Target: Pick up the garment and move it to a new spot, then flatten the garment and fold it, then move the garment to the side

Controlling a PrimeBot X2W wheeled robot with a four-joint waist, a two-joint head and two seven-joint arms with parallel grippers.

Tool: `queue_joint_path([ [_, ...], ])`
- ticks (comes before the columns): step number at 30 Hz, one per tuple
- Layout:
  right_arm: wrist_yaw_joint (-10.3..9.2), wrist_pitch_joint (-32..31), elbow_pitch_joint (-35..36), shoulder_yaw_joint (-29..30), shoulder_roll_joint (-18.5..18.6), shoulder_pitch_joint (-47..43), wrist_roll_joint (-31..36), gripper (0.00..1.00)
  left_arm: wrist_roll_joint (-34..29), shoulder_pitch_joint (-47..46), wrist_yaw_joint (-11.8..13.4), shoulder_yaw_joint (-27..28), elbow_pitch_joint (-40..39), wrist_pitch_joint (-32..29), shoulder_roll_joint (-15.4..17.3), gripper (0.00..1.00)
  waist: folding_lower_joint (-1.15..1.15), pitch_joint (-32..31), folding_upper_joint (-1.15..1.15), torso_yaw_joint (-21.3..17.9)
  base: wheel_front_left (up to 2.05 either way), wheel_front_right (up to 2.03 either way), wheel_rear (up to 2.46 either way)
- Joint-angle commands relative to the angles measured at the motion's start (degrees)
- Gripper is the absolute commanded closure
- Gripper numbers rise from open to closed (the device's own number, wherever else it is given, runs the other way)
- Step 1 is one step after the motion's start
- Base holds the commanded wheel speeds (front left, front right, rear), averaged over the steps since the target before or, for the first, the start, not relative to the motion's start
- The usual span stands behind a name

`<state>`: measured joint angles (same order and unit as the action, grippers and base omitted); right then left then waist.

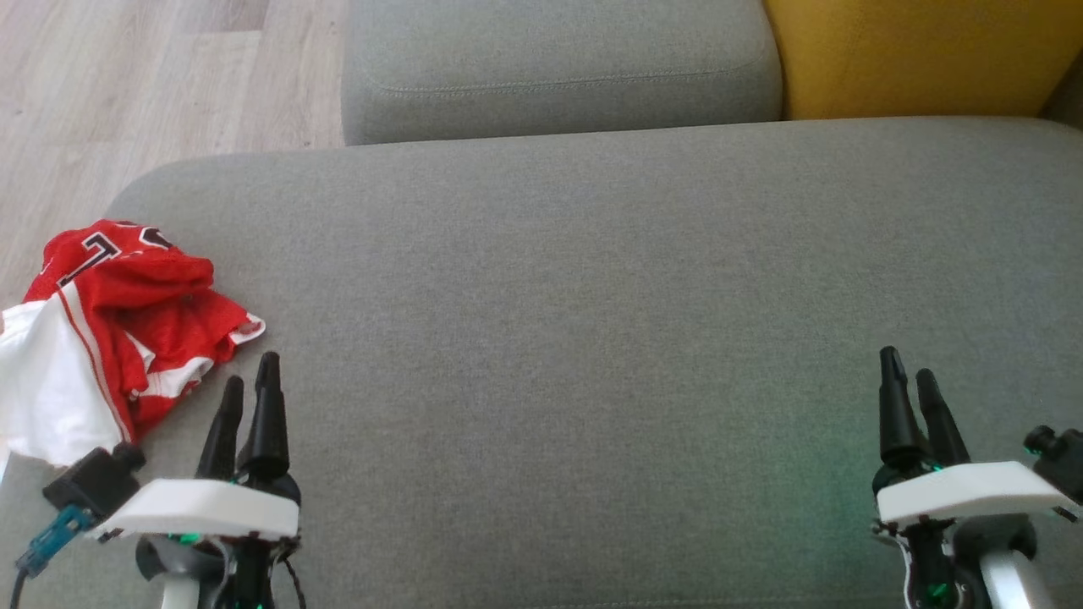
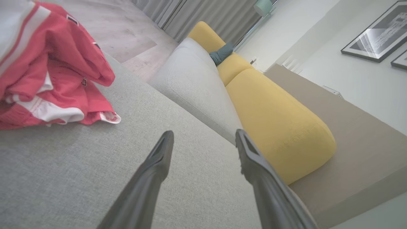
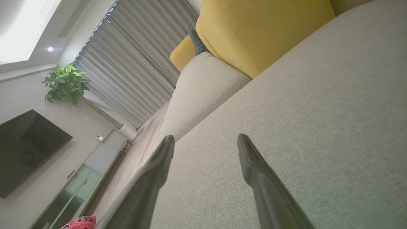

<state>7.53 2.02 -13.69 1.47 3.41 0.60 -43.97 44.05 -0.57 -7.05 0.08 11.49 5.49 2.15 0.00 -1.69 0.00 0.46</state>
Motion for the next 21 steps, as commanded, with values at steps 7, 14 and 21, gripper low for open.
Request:
queue_joint_path([
  [7, -0.03, 1.3, 2.8, -1.8, 0.2, 1.7, 6.1, 0.0, -7.5, -2.9, 0.4, 0.0, -3.1, 1.7, 1.4, 0.0, 0.0, -0.1, 0.0, 0.0, 0.0, 0.0, 0.0],
  [14, -0.03, 1.7, 3.3, -2.6, 0.1, 1.7, 11.4, 0.0, -13.0, -2.3, 0.4, -0.7, -3.5, 2.9, 1.6, 0.0, 0.0, -0.2, 0.0, 0.2, 0.0, 0.0, 0.0],
  [21, -0.03, 2.0, 3.2, -3.3, 0.1, 1.7, 16.3, 0.0, -18.4, -2.0, 0.7, -1.2, -3.8, 4.1, 1.8, 0.0, 0.0, -0.2, 0.0, 0.3, 0.0, 0.0, 0.0],
])
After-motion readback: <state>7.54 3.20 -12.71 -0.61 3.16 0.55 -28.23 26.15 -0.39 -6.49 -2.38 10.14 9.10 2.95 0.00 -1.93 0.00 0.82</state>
